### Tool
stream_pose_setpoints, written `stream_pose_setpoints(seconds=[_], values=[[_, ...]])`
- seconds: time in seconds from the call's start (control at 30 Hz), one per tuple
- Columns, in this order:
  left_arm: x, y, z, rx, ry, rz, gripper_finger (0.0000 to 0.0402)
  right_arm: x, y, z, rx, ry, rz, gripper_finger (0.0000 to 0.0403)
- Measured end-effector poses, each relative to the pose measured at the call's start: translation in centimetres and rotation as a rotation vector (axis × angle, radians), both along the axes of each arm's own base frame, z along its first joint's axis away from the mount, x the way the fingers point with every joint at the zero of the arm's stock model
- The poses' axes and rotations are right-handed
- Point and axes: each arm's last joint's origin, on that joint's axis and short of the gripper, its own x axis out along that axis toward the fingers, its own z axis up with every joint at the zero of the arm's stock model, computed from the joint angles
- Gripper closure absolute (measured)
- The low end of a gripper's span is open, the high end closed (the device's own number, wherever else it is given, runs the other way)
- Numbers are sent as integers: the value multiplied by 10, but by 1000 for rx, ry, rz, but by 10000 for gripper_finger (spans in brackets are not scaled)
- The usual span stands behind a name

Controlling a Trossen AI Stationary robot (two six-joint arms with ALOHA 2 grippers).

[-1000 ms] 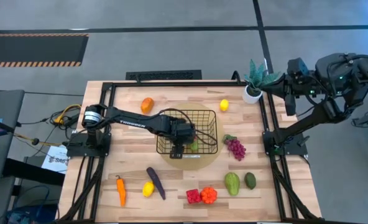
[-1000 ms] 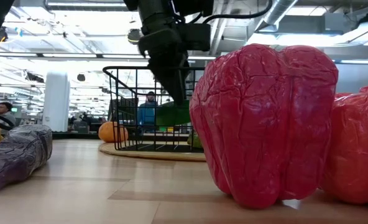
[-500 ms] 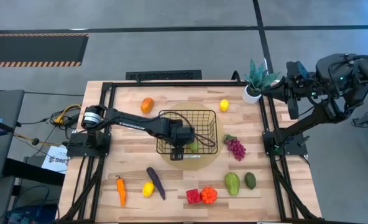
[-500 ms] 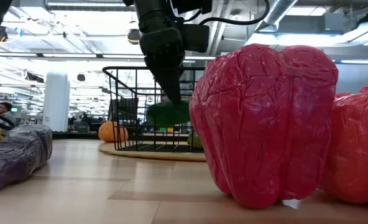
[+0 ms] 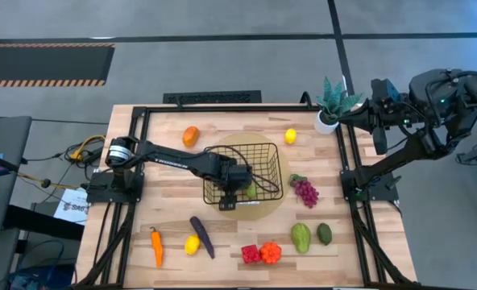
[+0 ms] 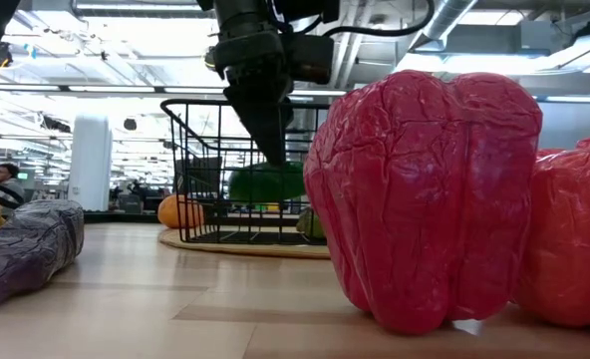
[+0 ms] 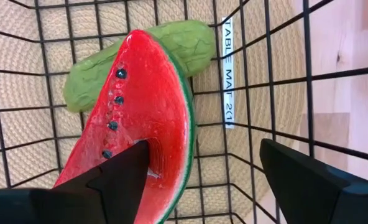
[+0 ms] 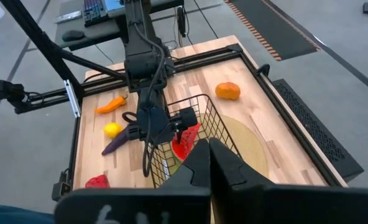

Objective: Build produce basket
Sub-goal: Put the green watermelon into the wire basket

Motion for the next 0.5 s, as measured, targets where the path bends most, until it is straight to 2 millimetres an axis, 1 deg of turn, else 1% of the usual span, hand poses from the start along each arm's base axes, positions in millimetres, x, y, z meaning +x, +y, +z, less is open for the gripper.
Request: stream_pose_setpoints(seconds=[0.5], values=[[0, 0, 0, 17, -3, -51, 109, 0, 0, 0, -15, 2, 8, 395]])
